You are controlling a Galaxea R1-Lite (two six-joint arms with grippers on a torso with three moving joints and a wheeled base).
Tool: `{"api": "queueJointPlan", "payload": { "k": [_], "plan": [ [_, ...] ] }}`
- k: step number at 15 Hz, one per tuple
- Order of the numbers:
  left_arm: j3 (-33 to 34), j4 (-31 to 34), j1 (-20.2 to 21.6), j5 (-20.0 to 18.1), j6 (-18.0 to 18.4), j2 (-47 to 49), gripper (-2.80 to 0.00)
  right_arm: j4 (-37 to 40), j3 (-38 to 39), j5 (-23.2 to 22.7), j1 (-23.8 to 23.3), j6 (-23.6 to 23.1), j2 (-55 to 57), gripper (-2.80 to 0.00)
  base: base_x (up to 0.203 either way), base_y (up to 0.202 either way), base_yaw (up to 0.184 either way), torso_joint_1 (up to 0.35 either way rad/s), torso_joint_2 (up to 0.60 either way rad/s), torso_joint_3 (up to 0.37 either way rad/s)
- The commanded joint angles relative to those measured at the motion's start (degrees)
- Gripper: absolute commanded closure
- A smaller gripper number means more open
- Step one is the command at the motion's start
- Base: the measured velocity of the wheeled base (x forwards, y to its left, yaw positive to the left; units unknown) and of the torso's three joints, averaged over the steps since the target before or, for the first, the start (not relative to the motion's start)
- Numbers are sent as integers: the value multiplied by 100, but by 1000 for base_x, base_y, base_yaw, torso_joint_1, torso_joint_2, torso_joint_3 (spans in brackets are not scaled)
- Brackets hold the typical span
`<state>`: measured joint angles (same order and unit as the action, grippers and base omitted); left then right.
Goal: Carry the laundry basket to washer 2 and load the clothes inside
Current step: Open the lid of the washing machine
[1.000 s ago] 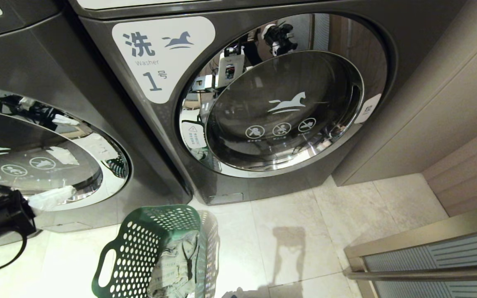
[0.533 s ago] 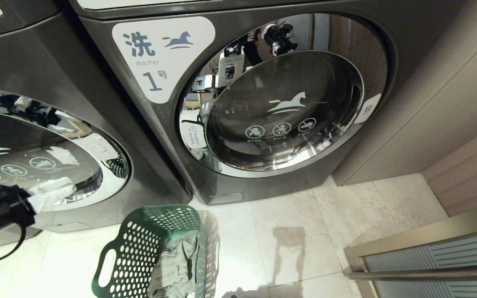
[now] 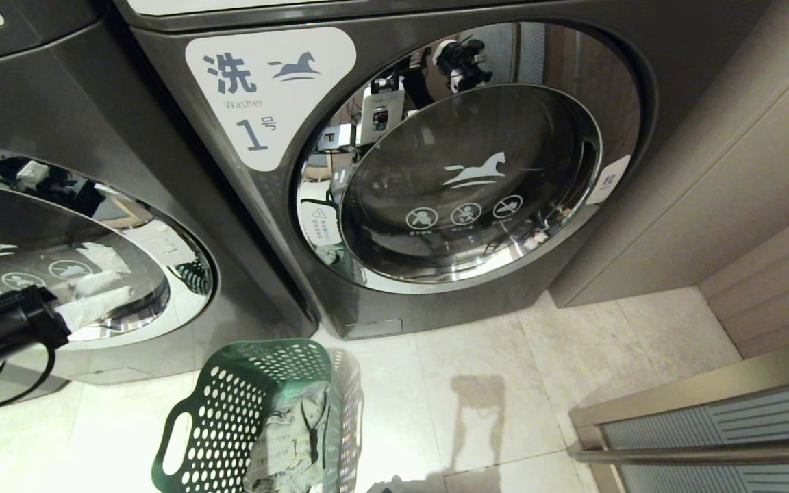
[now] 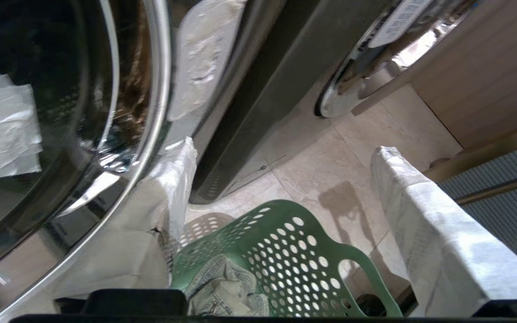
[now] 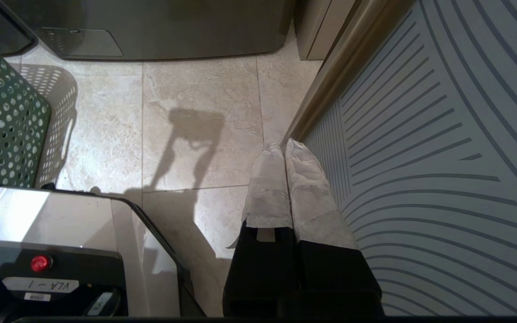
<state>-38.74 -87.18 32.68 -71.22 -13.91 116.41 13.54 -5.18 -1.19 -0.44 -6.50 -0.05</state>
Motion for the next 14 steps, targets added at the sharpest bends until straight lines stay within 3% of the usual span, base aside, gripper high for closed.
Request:
{"api": "queueJointPlan", "payload": {
  "k": [1,8,14],
  "plan": [
    [-92,-48,-18,46,-7,166,-280,8,0,-4,0,-9,5,0,0,0,0,0,0,0],
    [-548,-48,-322,72,-85,439,-280,8,0,-4,0,-9,5,0,0,0,0,0,0,0],
    [-1146,26,-337,78,-84,766,-280,8,0,-4,0,-9,5,0,0,0,0,0,0,0]
  ]
}}
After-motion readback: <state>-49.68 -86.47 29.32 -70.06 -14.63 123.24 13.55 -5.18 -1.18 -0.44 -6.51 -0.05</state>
